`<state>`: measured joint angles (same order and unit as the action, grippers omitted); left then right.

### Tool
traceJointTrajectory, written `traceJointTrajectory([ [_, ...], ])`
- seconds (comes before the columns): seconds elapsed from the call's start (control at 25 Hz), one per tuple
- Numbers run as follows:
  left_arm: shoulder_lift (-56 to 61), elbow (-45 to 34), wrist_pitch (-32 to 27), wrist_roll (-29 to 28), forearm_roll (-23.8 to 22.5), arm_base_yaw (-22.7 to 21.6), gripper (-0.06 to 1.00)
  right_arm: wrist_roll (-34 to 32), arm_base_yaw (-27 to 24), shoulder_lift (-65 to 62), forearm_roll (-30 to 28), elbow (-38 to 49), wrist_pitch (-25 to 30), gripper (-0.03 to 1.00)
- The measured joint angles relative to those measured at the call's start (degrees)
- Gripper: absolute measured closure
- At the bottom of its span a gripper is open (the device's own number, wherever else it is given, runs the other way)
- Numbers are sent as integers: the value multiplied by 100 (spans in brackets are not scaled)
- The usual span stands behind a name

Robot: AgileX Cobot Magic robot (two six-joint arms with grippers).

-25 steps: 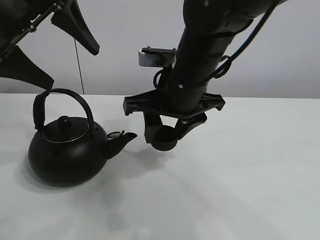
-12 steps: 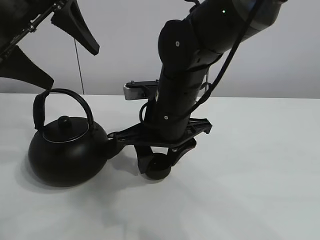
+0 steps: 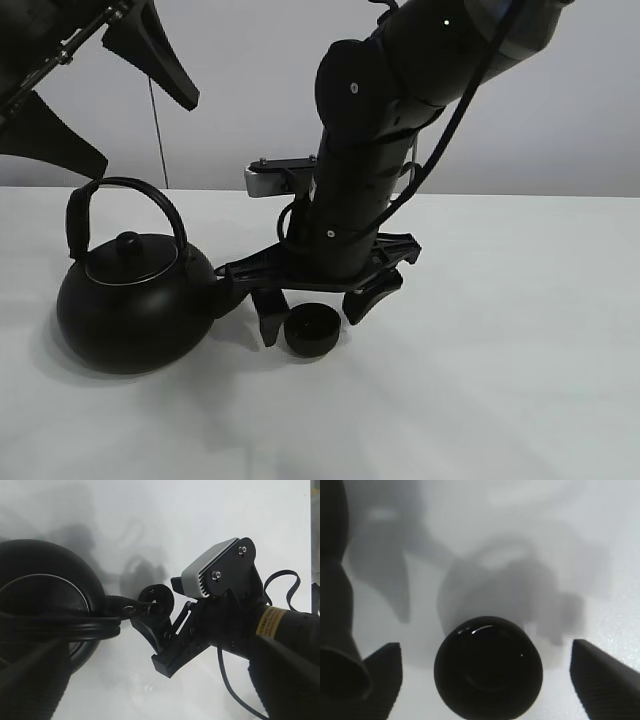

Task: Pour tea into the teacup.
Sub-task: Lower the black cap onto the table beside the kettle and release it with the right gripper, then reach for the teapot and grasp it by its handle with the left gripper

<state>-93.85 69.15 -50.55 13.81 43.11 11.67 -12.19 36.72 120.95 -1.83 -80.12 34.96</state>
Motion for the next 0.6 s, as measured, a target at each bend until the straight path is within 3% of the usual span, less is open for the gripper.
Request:
traceJointTrajectory([
  [0.2, 0, 0, 0, 0, 0, 0, 25, 0, 0, -297, 17, 0, 136, 30],
  [0.36, 0, 0, 0, 0, 0, 0, 25, 0, -59, -963, 33, 0, 579, 30],
  [0.6, 0, 0, 0, 0, 0, 0, 25, 218, -760, -2089, -21, 0, 1395, 28],
])
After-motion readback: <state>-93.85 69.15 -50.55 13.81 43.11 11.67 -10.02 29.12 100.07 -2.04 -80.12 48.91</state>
